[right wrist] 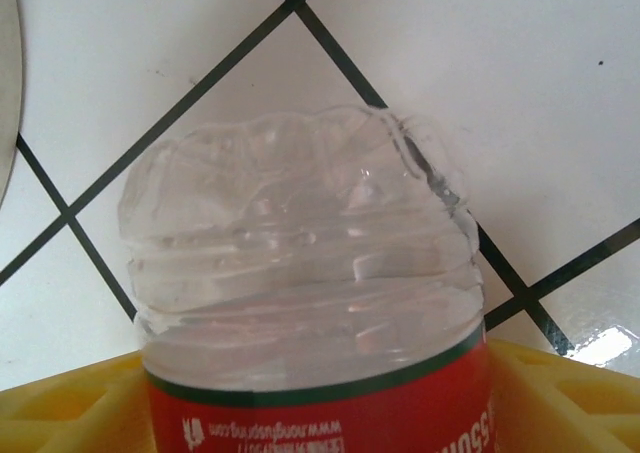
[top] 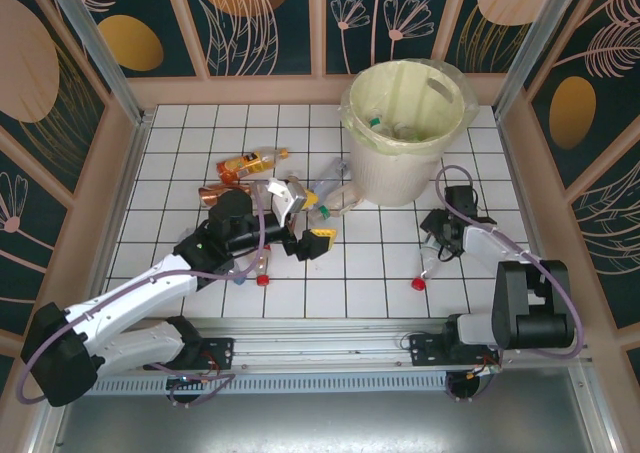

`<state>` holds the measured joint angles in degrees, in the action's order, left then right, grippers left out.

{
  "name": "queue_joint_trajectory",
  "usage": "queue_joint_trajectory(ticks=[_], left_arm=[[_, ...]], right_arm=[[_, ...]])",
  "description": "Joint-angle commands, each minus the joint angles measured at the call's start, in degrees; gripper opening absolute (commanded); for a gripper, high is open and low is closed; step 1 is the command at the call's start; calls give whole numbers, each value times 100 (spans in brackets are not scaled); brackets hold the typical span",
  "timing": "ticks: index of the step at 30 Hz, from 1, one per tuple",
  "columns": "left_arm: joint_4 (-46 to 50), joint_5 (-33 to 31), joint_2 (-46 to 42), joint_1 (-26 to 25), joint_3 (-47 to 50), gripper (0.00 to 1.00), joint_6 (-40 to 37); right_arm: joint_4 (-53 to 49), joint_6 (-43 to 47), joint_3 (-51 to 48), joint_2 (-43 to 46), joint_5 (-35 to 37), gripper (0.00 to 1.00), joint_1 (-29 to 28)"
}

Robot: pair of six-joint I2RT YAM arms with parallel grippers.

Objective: Put the plastic bottles in the bin

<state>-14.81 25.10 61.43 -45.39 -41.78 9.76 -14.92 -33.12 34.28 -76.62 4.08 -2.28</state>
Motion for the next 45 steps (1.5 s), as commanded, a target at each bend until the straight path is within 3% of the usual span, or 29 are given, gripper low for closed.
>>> queue_joint_trajectory(ticks=[1,13,21,24,30,40,45], left_arm=[[-237,118,36,-14,-103,99,188],[-786,64,274,-19,37,99,659],[-1665,519,566,-13,54,99,1154],[-1711,507,692,-13,-67,99,1264],[-1768,475,905,-14,-259,99,1422],[-1841,554,1119,-14,-481,99,1548],[-1724,578,1207,-14,-647,99,1551]], right_arm=[[331,209,-193,228,26,71,15],[846,516,-309,1237,554,69,31],[933,944,-37,2155,943,67,33],[929,1134,49,2516,965,61,33],[834,1554,536,3118,1364,60,34],[1221,2238,1790,3291,1410,59,23],[1681,2448,2318,3143,1014,59,24]])
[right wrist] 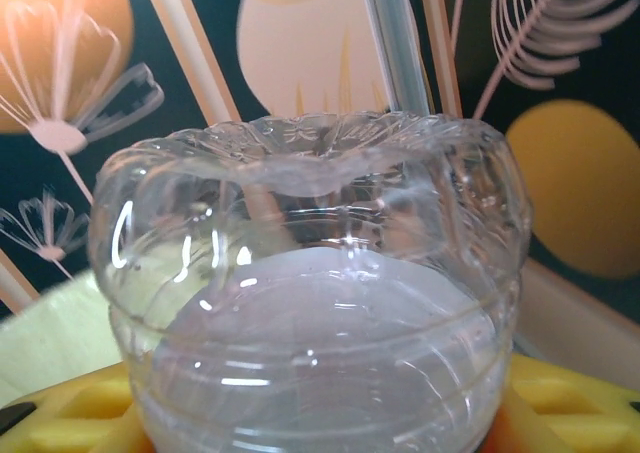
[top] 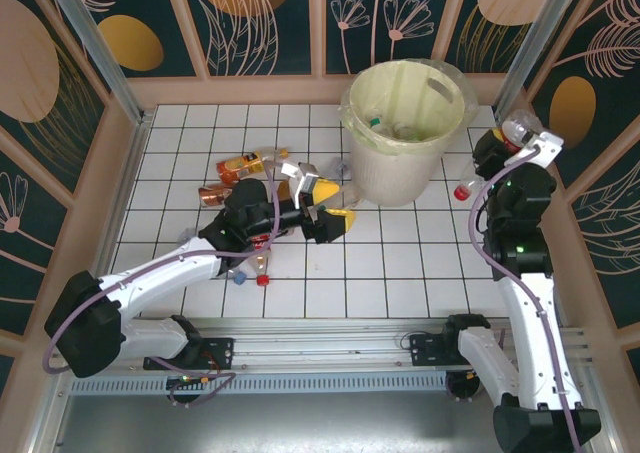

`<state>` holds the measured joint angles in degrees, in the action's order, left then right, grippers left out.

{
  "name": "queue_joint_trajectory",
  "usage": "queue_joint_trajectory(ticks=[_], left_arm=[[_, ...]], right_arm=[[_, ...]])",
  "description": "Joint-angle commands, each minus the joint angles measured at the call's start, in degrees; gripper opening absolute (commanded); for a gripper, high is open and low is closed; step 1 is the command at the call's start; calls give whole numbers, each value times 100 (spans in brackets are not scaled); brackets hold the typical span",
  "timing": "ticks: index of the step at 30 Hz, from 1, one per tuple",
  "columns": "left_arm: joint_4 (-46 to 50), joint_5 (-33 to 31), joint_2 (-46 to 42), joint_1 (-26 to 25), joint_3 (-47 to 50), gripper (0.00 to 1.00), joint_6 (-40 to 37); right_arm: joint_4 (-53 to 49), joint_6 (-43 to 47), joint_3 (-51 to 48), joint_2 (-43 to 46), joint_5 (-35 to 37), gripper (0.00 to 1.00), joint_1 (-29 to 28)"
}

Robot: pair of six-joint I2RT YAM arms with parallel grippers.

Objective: Put the plastic bottles in the bin

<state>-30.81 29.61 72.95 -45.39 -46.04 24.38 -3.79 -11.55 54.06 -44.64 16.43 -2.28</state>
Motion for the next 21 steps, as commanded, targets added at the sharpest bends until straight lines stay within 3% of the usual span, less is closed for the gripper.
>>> queue_joint_trajectory(ticks=[1,12,21], left_arm=[[-124,127,62,-14,-229,99,84],[-141,-157,-41,-14,-275,99,59],[203,-661,-403,-14,-156,99,-159]], right_arm=[[655,307,394,-92,-306,59,21],[1871,274,1171,-1139,-1808,60,-95],[1899,618,2212,-2442,-1861,60,-867]])
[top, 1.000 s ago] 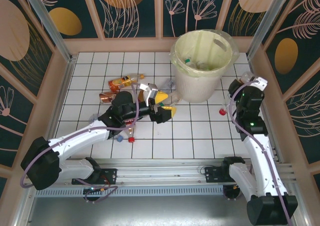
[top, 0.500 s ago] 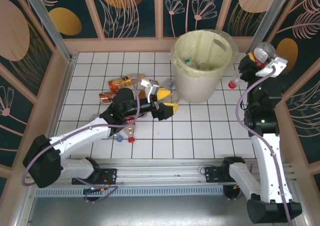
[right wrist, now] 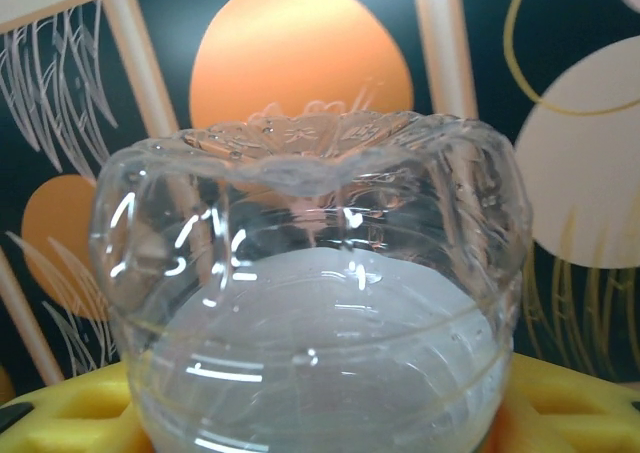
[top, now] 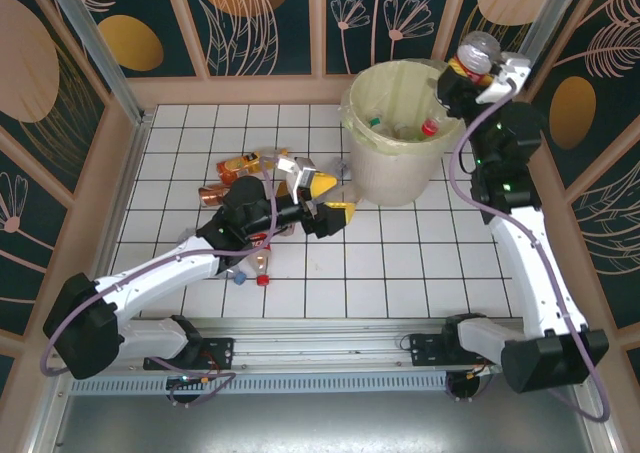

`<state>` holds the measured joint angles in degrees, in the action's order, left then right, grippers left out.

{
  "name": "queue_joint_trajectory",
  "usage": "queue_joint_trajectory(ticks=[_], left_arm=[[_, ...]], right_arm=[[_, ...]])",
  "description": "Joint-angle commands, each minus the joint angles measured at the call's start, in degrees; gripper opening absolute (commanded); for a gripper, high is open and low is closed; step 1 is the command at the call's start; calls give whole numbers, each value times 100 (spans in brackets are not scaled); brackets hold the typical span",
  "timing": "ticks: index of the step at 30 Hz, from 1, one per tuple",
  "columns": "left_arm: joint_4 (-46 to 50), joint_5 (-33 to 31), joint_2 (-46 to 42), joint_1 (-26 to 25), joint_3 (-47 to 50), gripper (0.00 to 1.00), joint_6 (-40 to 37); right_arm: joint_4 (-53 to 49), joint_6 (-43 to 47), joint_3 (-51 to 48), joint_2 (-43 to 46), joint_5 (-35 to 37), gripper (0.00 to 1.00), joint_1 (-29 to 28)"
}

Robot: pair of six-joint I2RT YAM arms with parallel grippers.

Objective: Put the plastic bottles in the bin

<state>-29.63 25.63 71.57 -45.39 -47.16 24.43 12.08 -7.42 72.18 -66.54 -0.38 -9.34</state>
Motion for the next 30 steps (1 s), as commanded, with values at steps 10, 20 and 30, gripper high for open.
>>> queue_joint_trajectory(ticks=[10,20,30], left_arm=[[2139,-1786,-829,-9,-380,99,-1262],[3092,-2745,-1271,-14,-353,99,-1633],[3760,-3467,-1295,-14,-420,99,-1621]], right_arm=[[-652,-161,1380,-1640,-469,61,-402],[-1704,-677,1764,-2407,-960,61,-277],[-2584,-805,2114,-2936,-1288,68,-203]])
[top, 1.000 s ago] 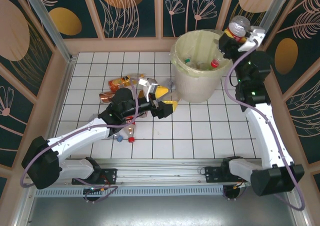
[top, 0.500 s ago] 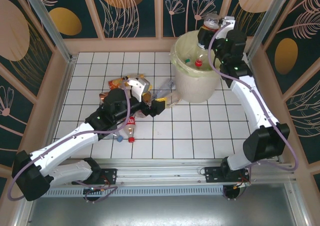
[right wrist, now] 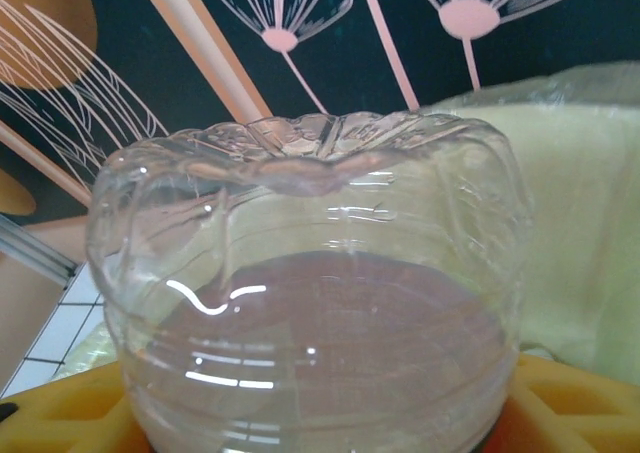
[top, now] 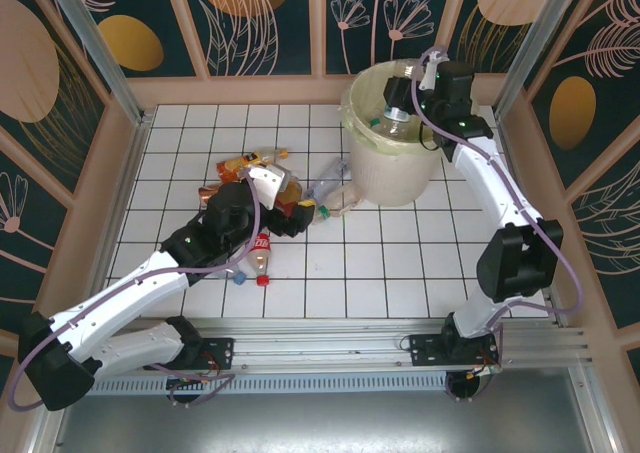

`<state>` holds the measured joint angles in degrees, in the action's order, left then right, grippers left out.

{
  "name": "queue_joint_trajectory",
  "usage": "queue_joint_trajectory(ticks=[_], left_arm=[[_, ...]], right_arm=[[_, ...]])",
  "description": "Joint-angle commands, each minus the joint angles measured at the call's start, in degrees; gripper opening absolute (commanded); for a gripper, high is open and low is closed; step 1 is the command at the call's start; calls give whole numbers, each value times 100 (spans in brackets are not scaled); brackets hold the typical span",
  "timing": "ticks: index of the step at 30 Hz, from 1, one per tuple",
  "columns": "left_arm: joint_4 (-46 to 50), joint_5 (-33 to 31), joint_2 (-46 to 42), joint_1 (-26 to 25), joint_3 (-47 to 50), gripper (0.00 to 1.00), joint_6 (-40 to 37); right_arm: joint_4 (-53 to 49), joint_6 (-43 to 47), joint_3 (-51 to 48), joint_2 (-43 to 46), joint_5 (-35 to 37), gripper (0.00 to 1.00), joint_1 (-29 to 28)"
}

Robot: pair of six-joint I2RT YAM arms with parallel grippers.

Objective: Put the plastic bottles in the bin

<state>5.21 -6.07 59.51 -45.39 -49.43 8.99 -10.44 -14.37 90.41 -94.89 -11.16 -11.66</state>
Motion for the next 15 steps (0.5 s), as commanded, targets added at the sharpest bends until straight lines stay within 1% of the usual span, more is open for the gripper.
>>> queue_joint_trajectory(ticks=[1,9,15], left_arm=[[302,-307,-93,-10,-190,99,-61],[373,-368,-14,-14,-198,99,45],[402,-382,78,-14,-196,99,125]], right_arm=[[-388,-118,313,-130,-220,68,29],[-824,-66,704,-295,-68,78,81],[-943,55,855,-259,39,81,96]])
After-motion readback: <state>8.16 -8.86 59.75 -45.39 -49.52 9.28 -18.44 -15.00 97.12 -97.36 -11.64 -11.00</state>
